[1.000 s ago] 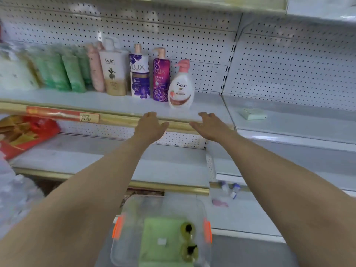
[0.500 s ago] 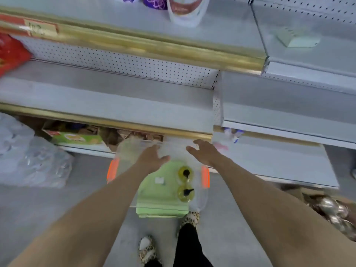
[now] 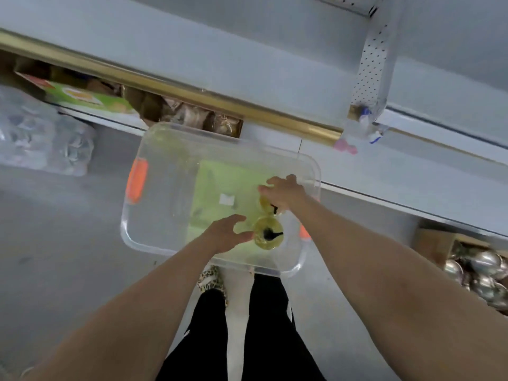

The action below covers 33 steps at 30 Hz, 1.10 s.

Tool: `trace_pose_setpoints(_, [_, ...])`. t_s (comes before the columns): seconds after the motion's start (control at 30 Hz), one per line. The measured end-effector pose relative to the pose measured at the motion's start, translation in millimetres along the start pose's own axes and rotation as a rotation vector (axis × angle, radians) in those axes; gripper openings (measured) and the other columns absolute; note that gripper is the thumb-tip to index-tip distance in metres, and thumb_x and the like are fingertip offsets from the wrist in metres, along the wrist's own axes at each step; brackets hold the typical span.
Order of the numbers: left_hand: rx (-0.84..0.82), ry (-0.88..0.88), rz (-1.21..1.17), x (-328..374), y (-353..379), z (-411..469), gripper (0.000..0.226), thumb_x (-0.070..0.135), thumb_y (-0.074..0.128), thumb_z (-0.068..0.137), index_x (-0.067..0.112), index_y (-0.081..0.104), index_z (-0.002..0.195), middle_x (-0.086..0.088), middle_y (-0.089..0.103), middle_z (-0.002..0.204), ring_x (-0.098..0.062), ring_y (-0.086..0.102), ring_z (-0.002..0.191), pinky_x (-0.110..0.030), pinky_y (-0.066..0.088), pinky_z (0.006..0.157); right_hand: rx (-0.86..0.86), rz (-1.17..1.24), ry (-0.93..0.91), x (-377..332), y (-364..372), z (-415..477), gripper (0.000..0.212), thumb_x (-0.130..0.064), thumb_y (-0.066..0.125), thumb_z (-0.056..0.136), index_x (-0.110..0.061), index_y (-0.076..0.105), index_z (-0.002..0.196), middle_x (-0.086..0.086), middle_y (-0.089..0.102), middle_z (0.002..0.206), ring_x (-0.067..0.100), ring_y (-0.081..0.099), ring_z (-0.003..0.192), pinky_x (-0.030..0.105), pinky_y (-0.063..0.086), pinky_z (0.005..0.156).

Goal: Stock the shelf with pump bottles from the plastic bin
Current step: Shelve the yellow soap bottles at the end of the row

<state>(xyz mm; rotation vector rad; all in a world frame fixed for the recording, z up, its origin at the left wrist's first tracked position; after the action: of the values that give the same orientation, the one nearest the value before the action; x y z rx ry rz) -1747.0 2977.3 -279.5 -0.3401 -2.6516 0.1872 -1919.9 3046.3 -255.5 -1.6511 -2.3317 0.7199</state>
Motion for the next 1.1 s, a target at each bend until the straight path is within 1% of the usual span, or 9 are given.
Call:
trace_pose_setpoints(0.13, [-0.057, -0.041, -0.057, -9.1, 12.2, 11.2, 0.072, 0.058, 0.065, 0.085, 0.036, 0.037, 0.147, -0.003, 0.04, 0.152, -0.02, 0.049, 0.13, -0.031, 0.037, 0.107, -0.118, 0.071, 0.009, -14.1, 5.9, 15.4, 0.071, -0.062, 0.043, 0.096, -0.022, 0.033, 0.154, 0.009, 0.031, 0.157, 0.03, 0.028, 0.145, 0.041, 0.033, 0.115])
trace_pose_setpoints(0.3, [-0.063, -0.029, -0.127, -9.3, 15.0, 17.3, 0.071, 0.054, 0.068, 0.084, 0.037, 0.038, 0.146, -0.003, 0.042, 0.151, -0.019, 0.045, 0.134, -0.027, 0.035, 0.103, -0.23, 0.225, 0.092, -18.8, -5.6, 27.6, 0.077, -0.063, 0.059, 0.089, -0.013, 0.045, 0.146, 0.006, 0.044, 0.152, 0.031, 0.047, 0.134, 0.037, 0.042, 0.093])
trace_pose_setpoints(0.43, [-0.076, -0.026, -0.146, -6.1, 17.1, 21.7, 0.073, 0.052, 0.069, 0.084, 0.034, 0.038, 0.147, -0.003, 0.043, 0.149, -0.021, 0.044, 0.134, -0.03, 0.035, 0.106, -0.263, 0.372, 0.155, -0.4, -15.6, 38.1, 0.089, -0.067, 0.068, 0.08, -0.018, 0.039, 0.15, 0.005, 0.035, 0.159, 0.034, 0.044, 0.136, 0.043, 0.047, 0.102])
trace_pose_setpoints(0.5, [-0.083, -0.022, -0.152, -4.6, 20.1, 23.7, 0.073, 0.052, 0.069, 0.084, 0.034, 0.038, 0.148, -0.003, 0.044, 0.149, -0.021, 0.044, 0.134, -0.031, 0.035, 0.107, -0.281, 0.248, 0.077, -1.0, -10.3, 38.7, 0.092, -0.066, 0.067, 0.081, -0.023, 0.034, 0.154, 0.003, 0.029, 0.161, 0.032, 0.039, 0.14, 0.046, 0.044, 0.107])
trace_pose_setpoints(0.63, [-0.087, -0.02, -0.18, -4.8, 23.4, 27.2, 0.073, 0.053, 0.07, 0.083, 0.034, 0.039, 0.147, 0.0, 0.045, 0.147, -0.019, 0.047, 0.131, -0.036, 0.037, 0.11, -0.236, 0.07, -0.02, -3.4, 11.3, 42.1, 0.083, -0.044, 0.08, 0.079, -0.03, 0.04, 0.15, 0.004, 0.036, 0.153, 0.029, 0.043, 0.135, 0.046, 0.048, 0.104])
trace_pose_setpoints(0.73, [-0.085, -0.036, -0.23, -11.3, 20.8, 29.7, 0.074, 0.053, 0.074, 0.08, 0.037, 0.042, 0.145, 0.003, 0.048, 0.145, -0.017, 0.046, 0.131, -0.037, 0.036, 0.112, -0.188, 0.426, 0.1, 3.6, 12.6, 48.1, 0.053, -0.022, 0.079, 0.079, -0.024, 0.058, 0.128, 0.006, 0.051, 0.135, 0.031, 0.059, 0.105, 0.047, 0.061, 0.081])
trace_pose_setpoints(0.8, [-0.094, -0.044, -0.248, -14.6, 19.7, 31.5, 0.077, 0.053, 0.076, 0.078, 0.037, 0.042, 0.145, 0.003, 0.048, 0.146, -0.017, 0.046, 0.132, -0.04, 0.036, 0.112, -0.218, 0.7, 0.153, -0.1, 11.4, 46.7, 0.044, -0.034, 0.074, 0.086, -0.019, 0.058, 0.125, 0.008, 0.05, 0.14, 0.032, 0.058, 0.105, 0.047, 0.062, 0.077])
trace_pose_setpoints(0.93, [-0.111, -0.044, -0.262, -12.3, 19.2, 33.3, 0.082, 0.048, 0.079, 0.077, 0.035, 0.039, 0.147, 0.001, 0.044, 0.148, -0.018, 0.044, 0.133, -0.04, 0.036, 0.113, -0.404, 0.737, 0.08, -18.4, 18.7, 45.8, 0.097, -0.078, 0.062, 0.075, -0.026, 0.035, 0.152, 0.0, 0.025, 0.162, 0.033, 0.042, 0.138, 0.044, 0.058, 0.091])
trace_pose_setpoints(1.1, [-0.12, -0.042, -0.302, -8.2, 23.5, 36.0, 0.084, 0.044, 0.082, 0.075, 0.037, 0.038, 0.147, 0.004, 0.045, 0.147, -0.016, 0.049, 0.129, -0.037, 0.037, 0.111, -0.316, 0.363, -0.236, -9.7, 23.2, 54.7, 0.114, -0.055, 0.083, 0.071, -0.035, 0.013, 0.158, -0.002, 0.017, 0.164, 0.024, 0.023, 0.149, 0.041, 0.029, 0.117])
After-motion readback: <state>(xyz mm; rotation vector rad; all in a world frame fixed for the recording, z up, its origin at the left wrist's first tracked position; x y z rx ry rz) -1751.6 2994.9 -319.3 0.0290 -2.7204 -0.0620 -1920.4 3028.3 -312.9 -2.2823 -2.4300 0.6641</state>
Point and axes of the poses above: each hand's wrist, its own z-axis towards the middle knuckle, its own y-axis out of the palm, x = y × z, the point moved 5 cm from there along z, towards the middle knuckle
